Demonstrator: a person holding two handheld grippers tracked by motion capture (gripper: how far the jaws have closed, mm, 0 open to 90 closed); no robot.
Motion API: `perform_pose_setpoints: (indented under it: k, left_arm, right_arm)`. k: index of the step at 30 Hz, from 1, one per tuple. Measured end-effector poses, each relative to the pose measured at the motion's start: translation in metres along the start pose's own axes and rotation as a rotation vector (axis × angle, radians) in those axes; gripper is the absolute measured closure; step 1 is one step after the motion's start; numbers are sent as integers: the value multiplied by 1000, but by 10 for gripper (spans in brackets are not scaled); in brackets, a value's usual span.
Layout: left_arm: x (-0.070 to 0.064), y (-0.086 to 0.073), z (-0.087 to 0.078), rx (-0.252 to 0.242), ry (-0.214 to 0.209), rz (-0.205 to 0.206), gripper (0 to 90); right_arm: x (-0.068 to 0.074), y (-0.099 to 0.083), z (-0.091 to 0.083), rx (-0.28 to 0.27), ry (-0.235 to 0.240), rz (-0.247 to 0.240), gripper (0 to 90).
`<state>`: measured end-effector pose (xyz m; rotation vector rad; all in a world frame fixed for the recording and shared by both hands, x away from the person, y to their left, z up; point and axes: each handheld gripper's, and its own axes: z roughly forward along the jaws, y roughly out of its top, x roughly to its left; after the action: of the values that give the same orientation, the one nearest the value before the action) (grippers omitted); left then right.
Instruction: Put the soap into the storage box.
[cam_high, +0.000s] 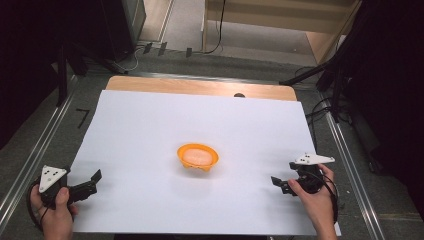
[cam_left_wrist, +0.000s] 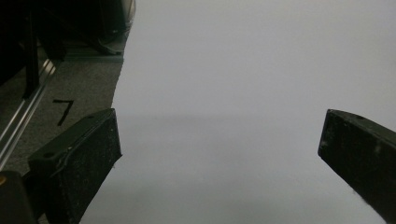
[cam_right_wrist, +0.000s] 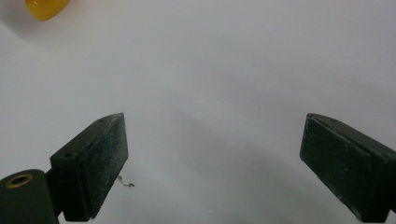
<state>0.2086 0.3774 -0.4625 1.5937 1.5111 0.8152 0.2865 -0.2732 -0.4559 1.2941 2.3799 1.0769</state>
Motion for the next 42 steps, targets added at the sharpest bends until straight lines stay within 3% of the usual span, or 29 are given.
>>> perform_pose_setpoints:
  k: [26, 33, 36, 38, 42]
  left_arm:
    - [-1, 0, 0, 2, 2, 6, 0]
    - [-1, 0, 0, 0, 5, 5, 0]
    - [0, 0, 0, -4, 3, 3, 0]
    - [0, 0, -1, -5, 3, 4, 0]
    - [0, -1, -1, -11, 6, 8, 0]
  right_arm:
    - [-25, -72, -36, -94, -54, 118, 0]
    - [-30, -91, -50, -177, -53, 158, 0]
    - [-32, -97, -55, -256, -34, 178, 0]
    - [-33, -101, -58, -316, -35, 211, 0]
    - [-37, -106, -59, -354, -29, 260, 0]
